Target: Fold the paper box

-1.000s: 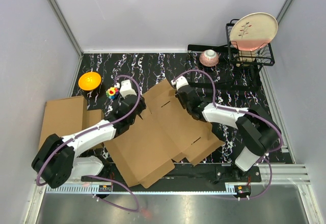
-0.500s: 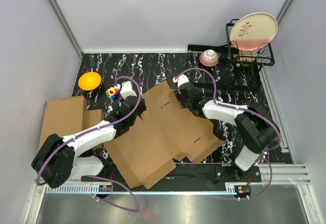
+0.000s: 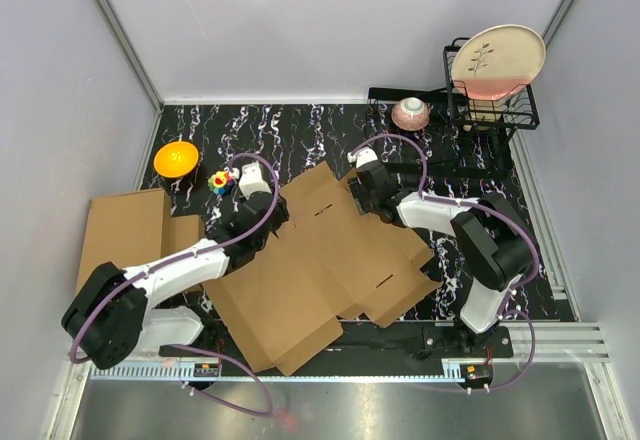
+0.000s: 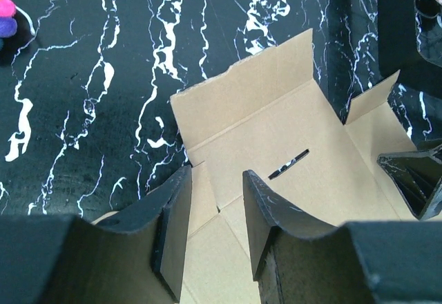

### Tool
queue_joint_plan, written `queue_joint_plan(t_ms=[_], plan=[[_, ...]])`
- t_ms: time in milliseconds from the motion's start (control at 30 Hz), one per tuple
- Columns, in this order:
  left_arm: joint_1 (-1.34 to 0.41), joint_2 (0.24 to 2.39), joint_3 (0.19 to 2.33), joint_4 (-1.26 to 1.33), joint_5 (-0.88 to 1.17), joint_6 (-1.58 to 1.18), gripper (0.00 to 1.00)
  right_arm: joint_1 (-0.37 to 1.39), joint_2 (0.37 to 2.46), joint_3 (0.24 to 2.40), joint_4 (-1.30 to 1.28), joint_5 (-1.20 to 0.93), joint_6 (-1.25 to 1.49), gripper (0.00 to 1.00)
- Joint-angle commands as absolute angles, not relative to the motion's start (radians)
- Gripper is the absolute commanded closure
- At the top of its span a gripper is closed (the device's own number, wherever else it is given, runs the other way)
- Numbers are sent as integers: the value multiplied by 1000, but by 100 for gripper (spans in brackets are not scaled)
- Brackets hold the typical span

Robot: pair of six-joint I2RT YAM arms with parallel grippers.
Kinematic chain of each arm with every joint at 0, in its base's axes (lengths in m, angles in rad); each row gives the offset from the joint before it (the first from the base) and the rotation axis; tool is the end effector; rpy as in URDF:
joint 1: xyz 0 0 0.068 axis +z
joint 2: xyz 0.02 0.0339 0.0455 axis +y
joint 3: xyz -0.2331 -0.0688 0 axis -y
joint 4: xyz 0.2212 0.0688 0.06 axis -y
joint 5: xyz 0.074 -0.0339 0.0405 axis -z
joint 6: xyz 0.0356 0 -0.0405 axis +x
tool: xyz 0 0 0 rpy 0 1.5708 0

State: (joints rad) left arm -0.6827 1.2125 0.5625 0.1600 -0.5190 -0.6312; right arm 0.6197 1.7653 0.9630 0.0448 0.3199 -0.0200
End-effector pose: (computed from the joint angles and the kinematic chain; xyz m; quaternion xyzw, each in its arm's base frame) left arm 0.1999 -0.1398 0.1963 -0.1106 0.8319 -0.1294 0.5281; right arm 0.2835 0.1885 0.1508 -0.2253 0.8805 -0.0244 0.4163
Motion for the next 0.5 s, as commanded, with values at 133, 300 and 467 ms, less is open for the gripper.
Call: queue_joint_plan(t_ms=[133,300,467], plan=[[-712,1195,512,232,-477,-678,64,583,1683,976,32,301,61,25],[-752,1210,479,256,-469,-692,66,528,1644,963,18,186,84,20],[-755,1216,471,255,-474,-690,67,520,1681,946,48,3,89,18]])
